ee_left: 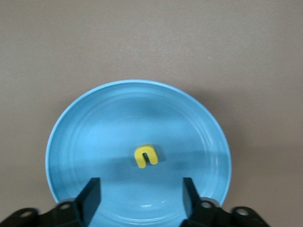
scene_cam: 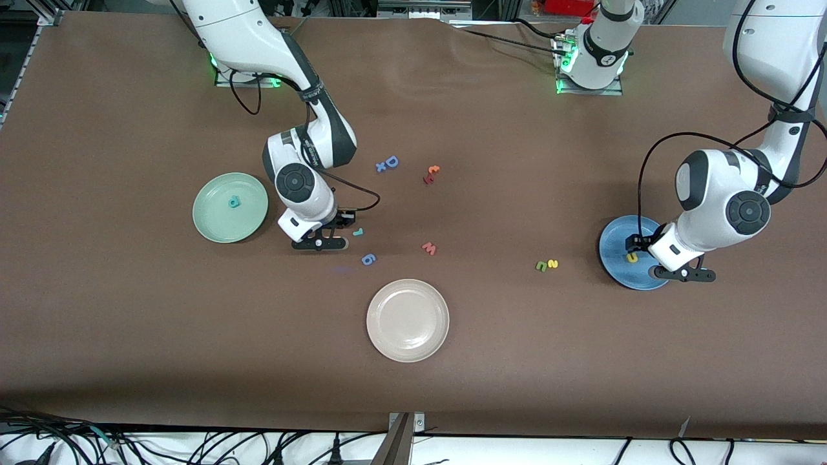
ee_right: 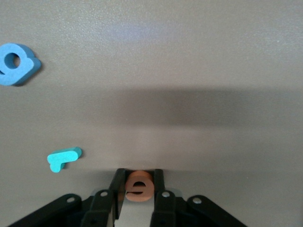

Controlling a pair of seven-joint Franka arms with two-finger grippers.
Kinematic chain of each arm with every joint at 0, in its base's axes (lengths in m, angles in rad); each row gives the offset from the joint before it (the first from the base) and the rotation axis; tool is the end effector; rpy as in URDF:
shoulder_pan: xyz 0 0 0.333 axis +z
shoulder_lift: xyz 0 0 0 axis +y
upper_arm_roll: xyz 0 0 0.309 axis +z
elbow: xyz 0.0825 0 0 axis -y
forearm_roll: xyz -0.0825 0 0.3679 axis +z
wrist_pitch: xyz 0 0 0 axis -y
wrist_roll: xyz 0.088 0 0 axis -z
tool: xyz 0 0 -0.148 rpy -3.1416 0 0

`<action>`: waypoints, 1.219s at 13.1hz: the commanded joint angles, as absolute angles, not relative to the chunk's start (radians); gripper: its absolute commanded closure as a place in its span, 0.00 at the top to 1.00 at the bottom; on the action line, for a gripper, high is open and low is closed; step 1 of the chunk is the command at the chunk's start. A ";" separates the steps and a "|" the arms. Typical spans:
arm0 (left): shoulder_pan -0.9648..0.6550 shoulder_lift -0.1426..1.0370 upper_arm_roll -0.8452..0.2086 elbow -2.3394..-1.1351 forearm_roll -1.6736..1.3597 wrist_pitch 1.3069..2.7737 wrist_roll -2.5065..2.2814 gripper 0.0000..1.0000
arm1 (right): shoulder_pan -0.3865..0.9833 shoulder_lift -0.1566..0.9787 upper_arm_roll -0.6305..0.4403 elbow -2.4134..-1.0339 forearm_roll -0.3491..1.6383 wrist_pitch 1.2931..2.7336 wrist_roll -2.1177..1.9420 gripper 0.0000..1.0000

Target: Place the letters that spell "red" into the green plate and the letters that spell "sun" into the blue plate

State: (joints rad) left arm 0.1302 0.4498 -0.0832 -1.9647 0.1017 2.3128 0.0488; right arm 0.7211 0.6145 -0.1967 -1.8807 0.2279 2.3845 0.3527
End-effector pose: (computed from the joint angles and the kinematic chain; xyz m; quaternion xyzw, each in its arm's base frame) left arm 0.5868 0.0327 0.2001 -0.9980 0.0339 0.0503 0.0151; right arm 0.5210 0.3111 0.1435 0.9987 0.0140 -0.0486 0.0042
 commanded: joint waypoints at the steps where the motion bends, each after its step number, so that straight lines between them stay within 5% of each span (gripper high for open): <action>1: 0.081 0.434 -0.109 -1.938 0.064 2.307 -0.022 1.00 | 0.729 0.623 -0.207 -1.875 0.244 2.382 0.351 0.15; 10: -0.021 0.538 -0.199 -1.832 0.064 2.324 -0.429 0.99 | 0.724 0.480 -0.489 -1.878 0.242 2.045 -0.012 0.16; 16: -0.089 0.620 -0.207 -1.737 0.231 2.324 -0.362 0.95 | 0.723 0.480 -0.669 -2.022 0.244 2.056 -0.331 0.17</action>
State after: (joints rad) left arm -0.0789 0.5764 -0.2063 -1.8050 0.1621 2.3319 -0.4158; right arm 0.7103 0.4959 -0.6382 -1.9670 0.2281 2.0352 -0.2655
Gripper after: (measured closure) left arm 0.044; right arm 0.722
